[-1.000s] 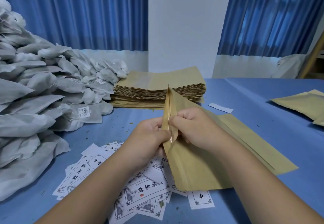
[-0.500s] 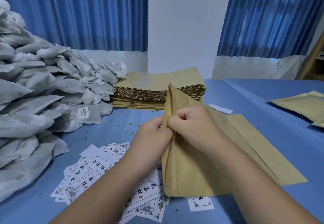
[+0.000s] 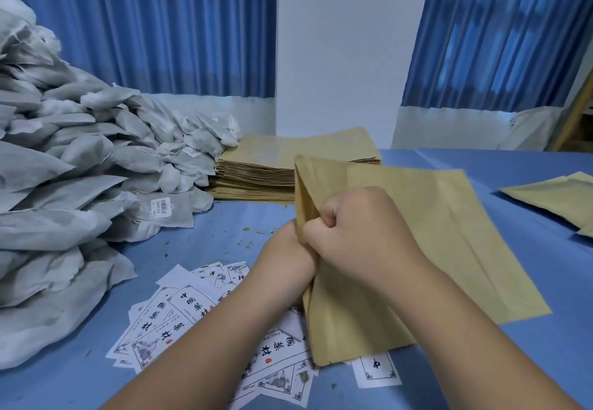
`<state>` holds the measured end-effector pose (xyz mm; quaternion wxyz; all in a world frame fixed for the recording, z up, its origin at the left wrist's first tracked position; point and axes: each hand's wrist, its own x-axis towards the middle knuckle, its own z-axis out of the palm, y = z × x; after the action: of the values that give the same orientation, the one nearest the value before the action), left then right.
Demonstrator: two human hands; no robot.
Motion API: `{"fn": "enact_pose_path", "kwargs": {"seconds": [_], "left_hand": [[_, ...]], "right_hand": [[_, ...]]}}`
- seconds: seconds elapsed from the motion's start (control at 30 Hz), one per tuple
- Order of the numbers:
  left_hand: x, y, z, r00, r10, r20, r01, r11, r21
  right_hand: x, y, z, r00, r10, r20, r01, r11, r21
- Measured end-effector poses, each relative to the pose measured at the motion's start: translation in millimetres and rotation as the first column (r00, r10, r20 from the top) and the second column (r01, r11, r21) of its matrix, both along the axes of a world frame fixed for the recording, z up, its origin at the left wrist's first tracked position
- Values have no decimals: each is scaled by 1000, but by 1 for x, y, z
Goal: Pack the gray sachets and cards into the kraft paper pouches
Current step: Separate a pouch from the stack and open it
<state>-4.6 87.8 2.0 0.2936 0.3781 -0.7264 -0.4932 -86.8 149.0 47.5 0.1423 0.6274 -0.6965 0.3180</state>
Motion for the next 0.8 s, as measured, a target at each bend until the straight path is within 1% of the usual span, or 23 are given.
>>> {"fn": "enact_pose_path", "kwargs": {"seconds": [0.1,0.17,0.2,0.33,0.4,0.47,0.57,0.63,0.67,0.73,0.8], "left_hand": [[-5,0,-6,999,11,32,-11,1000,-5],[-4,-6,-12,997,43,65,-39,997,-66],[-2,-9,-14,997,65,52,-60,995,-83],[9,-19,-9,995,103,3,-102,992,-68],[10,-22,-7,992,123,7,-123,991,-61],[9,-27,-8,987,159,23,-157,986,-60],[12,-27,-6,981,187,-54,-187,982,15],[17,-28,-3,983,182,-36,-182,983,9],[20,-30,-3,984,175,-38,-173,984,41],[24,-31,-4,979,181,-92,-162,970,181],[27,-33,-3,971,172,-166,-114,944,310]], "right_hand": [[4,-1,0,998,11,-60,-9,1000,23],[7,0,-1,996,26,-83,-23,999,32],[9,0,-1,996,33,-82,-31,999,29],[10,0,7,999,34,-34,-34,999,-19],[13,0,13,996,34,-77,-36,999,-23],[20,-2,17,986,40,-160,-43,999,-16],[32,-4,24,964,56,-261,-60,998,-7],[32,-5,35,963,44,-266,-45,999,1],[30,-6,42,968,35,-248,-37,999,-3],[21,-5,57,977,3,-215,-9,1000,-29],[12,-3,70,980,-26,-195,15,998,-56]]}}
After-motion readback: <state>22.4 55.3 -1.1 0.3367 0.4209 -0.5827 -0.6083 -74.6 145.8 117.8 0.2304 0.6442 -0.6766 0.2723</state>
